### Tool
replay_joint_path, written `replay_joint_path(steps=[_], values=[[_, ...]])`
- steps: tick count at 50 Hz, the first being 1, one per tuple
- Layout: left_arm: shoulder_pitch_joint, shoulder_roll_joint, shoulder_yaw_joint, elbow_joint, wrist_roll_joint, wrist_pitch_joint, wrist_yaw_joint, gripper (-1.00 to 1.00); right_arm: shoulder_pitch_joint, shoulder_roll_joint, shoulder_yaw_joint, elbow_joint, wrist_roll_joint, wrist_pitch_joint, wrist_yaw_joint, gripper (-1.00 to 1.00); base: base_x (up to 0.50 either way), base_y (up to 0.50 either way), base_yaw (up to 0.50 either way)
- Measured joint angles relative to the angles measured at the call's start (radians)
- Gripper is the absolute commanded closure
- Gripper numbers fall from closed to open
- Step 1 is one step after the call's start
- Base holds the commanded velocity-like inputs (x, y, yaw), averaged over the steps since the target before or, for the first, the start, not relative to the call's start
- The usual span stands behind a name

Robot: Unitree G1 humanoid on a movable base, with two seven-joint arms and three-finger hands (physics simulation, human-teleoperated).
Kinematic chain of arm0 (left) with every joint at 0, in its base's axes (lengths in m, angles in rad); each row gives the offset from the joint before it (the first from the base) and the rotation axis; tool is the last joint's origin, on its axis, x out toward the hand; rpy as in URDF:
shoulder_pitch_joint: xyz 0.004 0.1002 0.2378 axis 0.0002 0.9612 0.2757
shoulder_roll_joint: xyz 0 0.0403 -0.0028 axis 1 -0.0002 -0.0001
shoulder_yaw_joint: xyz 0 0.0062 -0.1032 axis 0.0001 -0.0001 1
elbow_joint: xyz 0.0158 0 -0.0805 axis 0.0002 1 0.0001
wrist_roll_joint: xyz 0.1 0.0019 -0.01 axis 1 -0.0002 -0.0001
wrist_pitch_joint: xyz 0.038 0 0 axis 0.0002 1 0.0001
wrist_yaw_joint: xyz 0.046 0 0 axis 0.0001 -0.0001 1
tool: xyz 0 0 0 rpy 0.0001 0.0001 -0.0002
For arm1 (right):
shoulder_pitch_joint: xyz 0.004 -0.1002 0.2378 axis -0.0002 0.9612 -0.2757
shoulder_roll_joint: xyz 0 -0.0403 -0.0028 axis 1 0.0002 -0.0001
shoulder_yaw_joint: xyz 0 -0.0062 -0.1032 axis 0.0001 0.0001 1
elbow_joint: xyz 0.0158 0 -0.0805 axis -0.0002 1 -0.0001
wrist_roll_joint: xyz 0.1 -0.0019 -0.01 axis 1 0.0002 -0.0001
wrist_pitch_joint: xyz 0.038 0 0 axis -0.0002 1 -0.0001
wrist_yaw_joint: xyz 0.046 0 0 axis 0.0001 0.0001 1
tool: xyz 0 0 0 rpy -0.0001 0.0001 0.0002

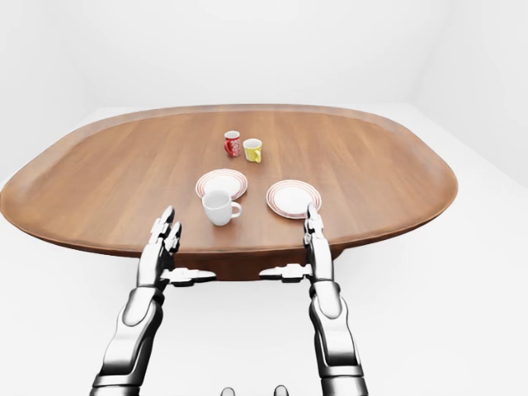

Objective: Put the white mug on the left plate.

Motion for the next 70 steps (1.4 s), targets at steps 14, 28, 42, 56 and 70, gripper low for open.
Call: replay_joint_path(steps=[14, 28, 42, 56, 70], values=[[0.006, 0.007, 0.013, -0.084, -0.011, 0.060, -0.016, -0.96, 0.002, -0.010, -0.021, -0.087, 0.025, 0.074, 0.017, -1.00, 0.00, 0.00, 0.00], [-0.016, 0.015, 0.043, -0.464, -0.070, 0.094, -0.011, -0.96, -0.020, -0.019, -0.054, -0.397, 0.099, 0.083, 0.016, -1.00, 0.00, 0.00, 0.00], [-0.033, 0.015, 0.057, -0.555, -0.092, 0.094, -0.007, -0.96, -0.030, -0.031, -0.084, -0.491, 0.154, 0.083, 0.006, -1.00, 0.00, 0.21, 0.00], [-0.040, 0.023, 0.071, -0.576, -0.107, 0.094, -0.002, -0.96, -0.030, -0.029, -0.090, -0.512, 0.178, 0.083, 0.005, -1.00, 0.00, 0.50, 0.00], [-0.039, 0.027, 0.076, -0.580, -0.112, 0.094, -0.002, -0.96, -0.027, -0.029, -0.094, -0.509, 0.183, 0.083, 0.006, -1.00, 0.00, 0.50, 0.00]])
